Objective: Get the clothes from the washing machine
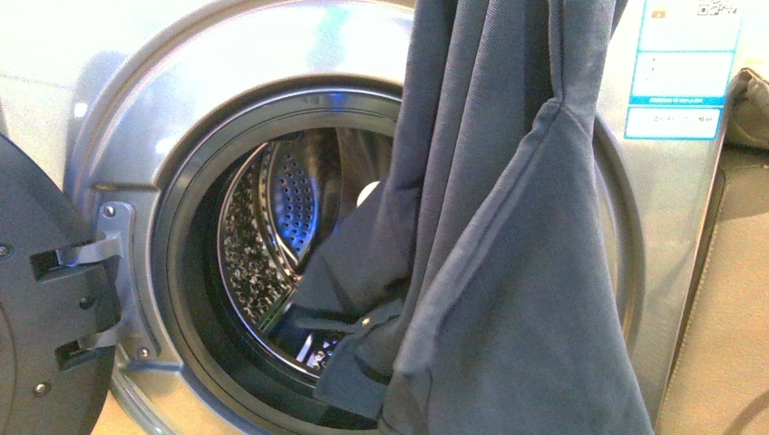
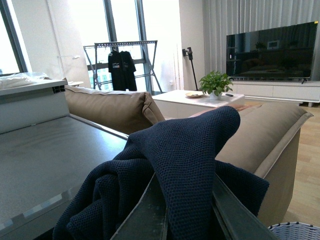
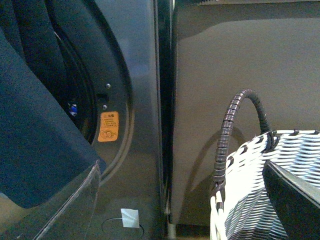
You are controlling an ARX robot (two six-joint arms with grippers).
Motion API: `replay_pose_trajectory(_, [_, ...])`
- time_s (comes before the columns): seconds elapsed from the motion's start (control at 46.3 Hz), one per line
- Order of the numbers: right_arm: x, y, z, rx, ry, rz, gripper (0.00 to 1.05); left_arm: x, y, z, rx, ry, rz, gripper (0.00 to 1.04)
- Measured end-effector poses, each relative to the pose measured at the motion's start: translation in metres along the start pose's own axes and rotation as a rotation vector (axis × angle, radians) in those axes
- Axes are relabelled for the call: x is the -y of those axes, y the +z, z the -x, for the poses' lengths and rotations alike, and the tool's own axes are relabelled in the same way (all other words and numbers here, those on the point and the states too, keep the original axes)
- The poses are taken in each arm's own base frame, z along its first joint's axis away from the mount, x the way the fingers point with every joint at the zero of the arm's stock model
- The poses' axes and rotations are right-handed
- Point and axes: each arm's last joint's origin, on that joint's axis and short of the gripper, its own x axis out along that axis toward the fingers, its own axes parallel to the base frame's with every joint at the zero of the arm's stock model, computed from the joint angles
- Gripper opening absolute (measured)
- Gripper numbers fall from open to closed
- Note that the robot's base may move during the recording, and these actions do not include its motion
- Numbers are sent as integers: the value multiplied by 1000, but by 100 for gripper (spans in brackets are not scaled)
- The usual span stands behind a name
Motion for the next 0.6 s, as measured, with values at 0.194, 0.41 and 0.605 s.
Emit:
replay_pose_trajectory(0.194, [0,0,0,1,5,0,97,0,0,0,0,0,0,11])
replay_pose_trajectory(0.41, [4,37,-14,195,303,-32,97,0,0,0,-1,1,0,11])
replay_pose_trajectory(0.605, [-21,62,-64,165,517,1,97,0,0,0,-1,0,0,11])
